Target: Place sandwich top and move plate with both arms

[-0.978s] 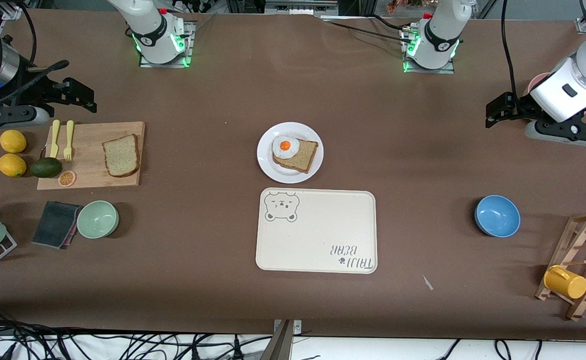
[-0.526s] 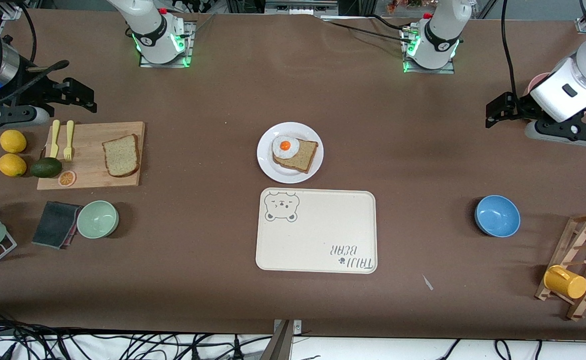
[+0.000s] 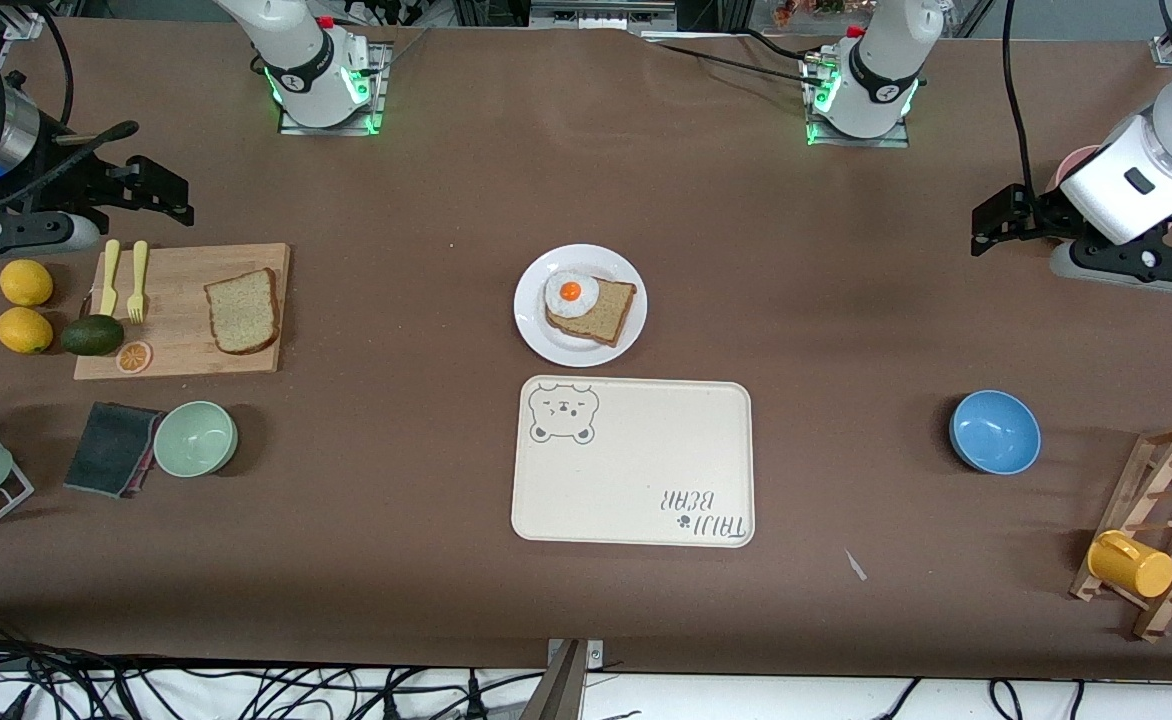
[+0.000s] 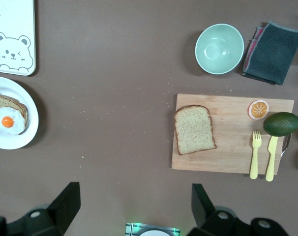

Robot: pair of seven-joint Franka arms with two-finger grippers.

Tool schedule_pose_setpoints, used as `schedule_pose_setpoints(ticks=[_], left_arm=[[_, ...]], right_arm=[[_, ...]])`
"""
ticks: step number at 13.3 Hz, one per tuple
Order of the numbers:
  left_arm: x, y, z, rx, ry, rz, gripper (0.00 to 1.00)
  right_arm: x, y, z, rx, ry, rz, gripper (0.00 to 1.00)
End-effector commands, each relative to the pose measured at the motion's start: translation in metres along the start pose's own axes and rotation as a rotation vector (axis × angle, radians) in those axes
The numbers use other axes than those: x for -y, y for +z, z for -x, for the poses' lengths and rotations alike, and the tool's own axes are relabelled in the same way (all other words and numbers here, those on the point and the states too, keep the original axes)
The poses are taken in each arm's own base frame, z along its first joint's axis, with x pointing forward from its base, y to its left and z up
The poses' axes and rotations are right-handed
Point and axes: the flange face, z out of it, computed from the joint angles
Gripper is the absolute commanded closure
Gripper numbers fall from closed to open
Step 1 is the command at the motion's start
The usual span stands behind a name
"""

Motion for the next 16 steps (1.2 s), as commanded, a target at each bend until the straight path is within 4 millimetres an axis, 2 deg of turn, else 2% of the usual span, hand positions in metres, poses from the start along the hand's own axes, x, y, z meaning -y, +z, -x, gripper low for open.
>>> schedule_pose_setpoints(ticks=[1,16], left_arm=[[0.0015,-0.0008,0.0002,-0.010,0.010,0.016,0.00],[0.0025,-0.0008,0.0003,-0.010,0.010,0.015,0.00]], right_arm=[[0.0004,-0.0012,-0.0005,0.005,0.007,0.001,0.00],[-0.0004,0.0050,-0.0055,0.009,0.002,0.001,0.00]])
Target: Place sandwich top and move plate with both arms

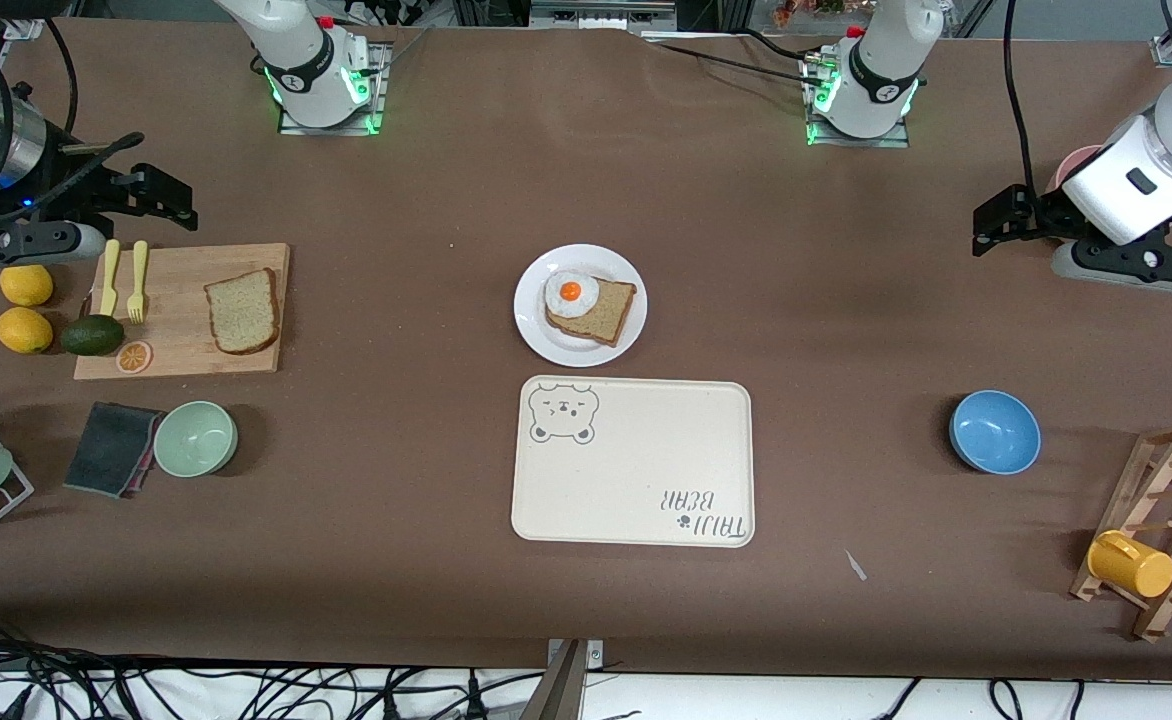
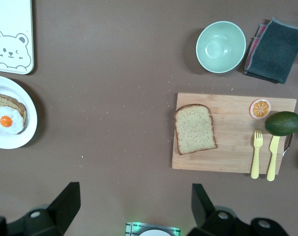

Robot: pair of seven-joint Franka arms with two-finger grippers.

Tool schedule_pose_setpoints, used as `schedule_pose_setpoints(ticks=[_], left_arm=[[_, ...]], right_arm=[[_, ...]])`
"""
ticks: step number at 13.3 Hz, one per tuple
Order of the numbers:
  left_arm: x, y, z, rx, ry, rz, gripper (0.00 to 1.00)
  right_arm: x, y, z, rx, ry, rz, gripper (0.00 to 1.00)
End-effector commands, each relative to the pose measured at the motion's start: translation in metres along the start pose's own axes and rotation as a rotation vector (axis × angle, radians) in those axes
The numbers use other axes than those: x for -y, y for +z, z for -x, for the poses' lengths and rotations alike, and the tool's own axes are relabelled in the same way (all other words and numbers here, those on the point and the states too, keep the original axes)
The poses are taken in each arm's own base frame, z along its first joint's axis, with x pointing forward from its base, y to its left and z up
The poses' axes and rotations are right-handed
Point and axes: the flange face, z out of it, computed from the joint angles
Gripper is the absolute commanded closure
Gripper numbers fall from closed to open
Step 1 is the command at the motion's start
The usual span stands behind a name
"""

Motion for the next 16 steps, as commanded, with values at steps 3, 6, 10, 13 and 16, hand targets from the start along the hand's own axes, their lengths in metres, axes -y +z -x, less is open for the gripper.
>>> schedule_pose_setpoints(ticks=[3,6,10,13,16], left_arm=[[0.004,-0.002,0.000,-0.011,0.008,0.015,0.00],[0.004,-0.004,0.000,-0.017,0.008,0.014,0.00],[0.003,-0.005,0.000,-0.019,0.010,0.014,0.00],[0.005,-0.004,0.000,-0.017,0.006,0.015,0.00],[0.007,-0.004,0.000,-0.018,0.002,0.015,0.00]], right_arm=[[0.000,-0.001,-0.001,-0.001,-0.002,0.003,0.00],[0.000,-0.001,-0.001,-0.002,-0.005,0.001,0.00],[-0.002,0.018,-0.017,0.016,-0.009,-0.002,0.00],[-0.008,0.050,-0.029,0.036,0.000,-0.001,0.00],[-0.011,0.066,-0.034,0.023,0.001,0.023,0.00]])
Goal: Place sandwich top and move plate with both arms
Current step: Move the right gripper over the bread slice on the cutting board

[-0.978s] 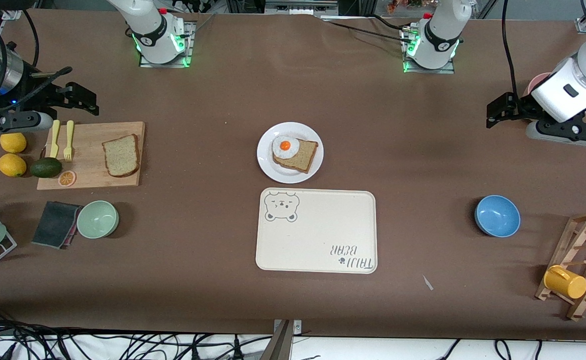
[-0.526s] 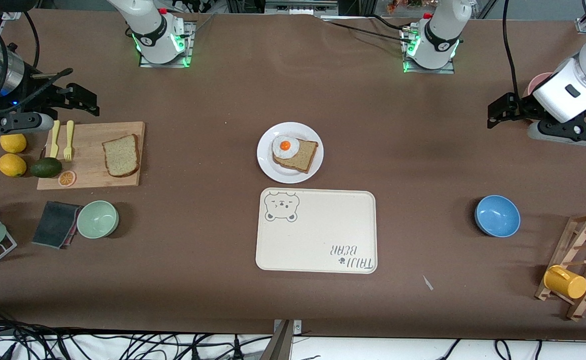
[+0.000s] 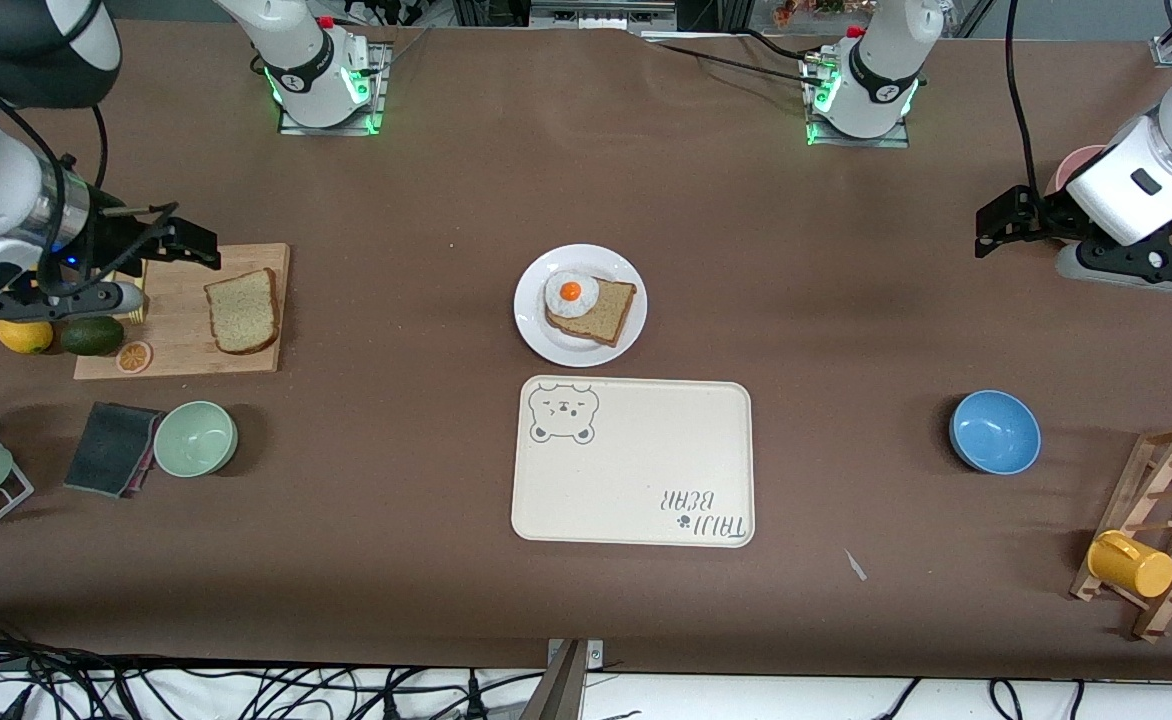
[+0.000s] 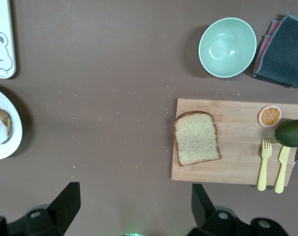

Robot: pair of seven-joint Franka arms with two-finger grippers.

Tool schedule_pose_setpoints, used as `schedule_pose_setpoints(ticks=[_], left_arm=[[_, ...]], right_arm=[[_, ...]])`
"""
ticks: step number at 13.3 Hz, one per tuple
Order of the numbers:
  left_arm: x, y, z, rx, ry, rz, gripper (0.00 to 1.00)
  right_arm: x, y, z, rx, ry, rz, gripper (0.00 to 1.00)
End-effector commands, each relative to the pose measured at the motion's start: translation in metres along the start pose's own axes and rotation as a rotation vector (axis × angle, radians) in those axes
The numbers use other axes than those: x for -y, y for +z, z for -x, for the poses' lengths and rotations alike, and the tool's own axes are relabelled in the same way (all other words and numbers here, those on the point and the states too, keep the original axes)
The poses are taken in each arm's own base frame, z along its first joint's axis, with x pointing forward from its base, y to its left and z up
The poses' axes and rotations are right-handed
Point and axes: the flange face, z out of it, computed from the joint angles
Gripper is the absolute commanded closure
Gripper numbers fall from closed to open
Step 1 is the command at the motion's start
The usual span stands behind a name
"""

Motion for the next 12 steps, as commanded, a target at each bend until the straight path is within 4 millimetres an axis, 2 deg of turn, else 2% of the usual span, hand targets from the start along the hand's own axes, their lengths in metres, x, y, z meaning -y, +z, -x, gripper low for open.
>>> schedule_pose_setpoints(ticks=[1,4,6,12], left_arm=[[0.004,-0.005,0.000,-0.014,0.007,0.015,0.00],[0.003,-0.004,0.000,-0.014,0.009,0.016,0.00],[0.002,-0.005,0.000,-0.015,0.010,0.019,0.00],[0.004,-0.003,-0.001,-0.009,0.007,0.018,0.00]], right_arm=[[-0.004,0.013,0.003,-0.014,-0.006,0.033,0.00],[-0.011,0.048,-0.002,-0.021,-0.006,0.055,0.00],[-0.012,0.054,-0.004,-0.023,-0.008,0.070,0.00],[-0.028,0.104,-0.005,-0.008,0.006,0.077,0.00]])
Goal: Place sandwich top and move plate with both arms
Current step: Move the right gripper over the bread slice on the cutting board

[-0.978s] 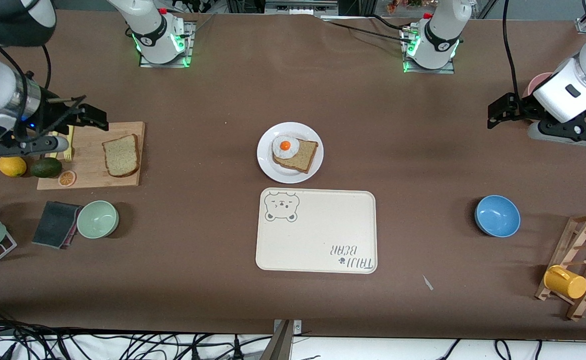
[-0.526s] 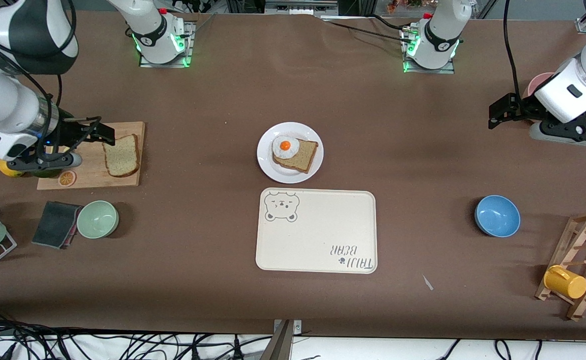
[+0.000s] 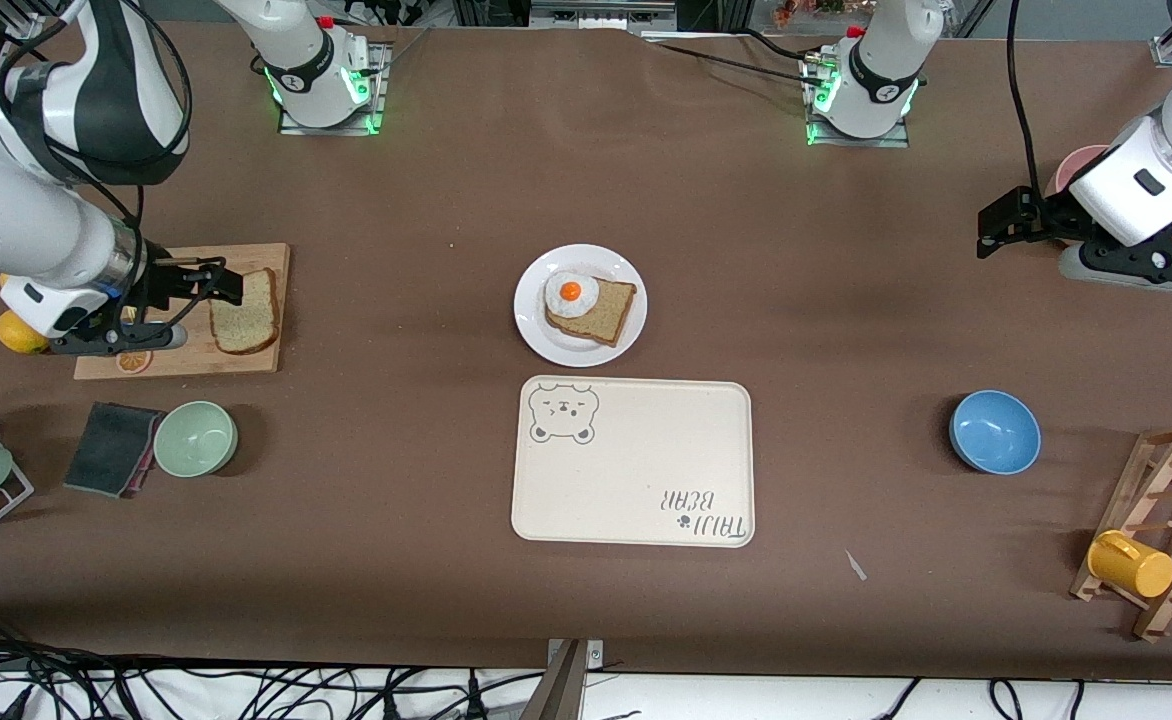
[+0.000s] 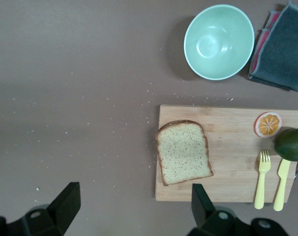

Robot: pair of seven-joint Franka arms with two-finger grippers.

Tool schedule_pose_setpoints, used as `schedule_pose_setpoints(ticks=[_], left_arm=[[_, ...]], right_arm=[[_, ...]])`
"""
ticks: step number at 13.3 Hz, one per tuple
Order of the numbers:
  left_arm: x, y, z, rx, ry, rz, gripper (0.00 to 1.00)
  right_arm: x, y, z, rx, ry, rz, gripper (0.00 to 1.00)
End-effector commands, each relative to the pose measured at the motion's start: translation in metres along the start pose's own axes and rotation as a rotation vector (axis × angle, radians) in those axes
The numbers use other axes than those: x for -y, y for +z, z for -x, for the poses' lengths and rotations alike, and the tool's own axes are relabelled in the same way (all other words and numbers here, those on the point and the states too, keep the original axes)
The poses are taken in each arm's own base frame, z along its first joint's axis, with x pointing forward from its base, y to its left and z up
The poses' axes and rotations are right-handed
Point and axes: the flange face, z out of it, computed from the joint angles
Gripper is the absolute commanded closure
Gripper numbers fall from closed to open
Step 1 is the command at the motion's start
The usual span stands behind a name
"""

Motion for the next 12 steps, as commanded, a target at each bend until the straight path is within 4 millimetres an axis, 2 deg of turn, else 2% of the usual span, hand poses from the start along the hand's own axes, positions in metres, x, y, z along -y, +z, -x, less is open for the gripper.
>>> schedule_pose_setpoints(ticks=[1,4,8,12], left_arm=[[0.002,-0.002,-0.001,-0.008,0.010,0.017,0.00],[0.002,-0.002,-0.001,-0.008,0.011,0.017,0.00],[-0.006,-0.002,-0.002,-0.006,0.019,0.016,0.00],[-0.006,-0.002,-0.002,-0.009,0.017,0.017,0.00]], right_arm=[[-0.009,0.017,0.004,-0.010,0.001,0.015,0.00],[-0.011,0.044,0.002,-0.010,0.004,0.012,0.00],[-0.015,0.094,0.009,-0.025,0.007,0.011,0.00],[-0.015,0.110,0.015,-0.020,-0.016,0.043,0.00]])
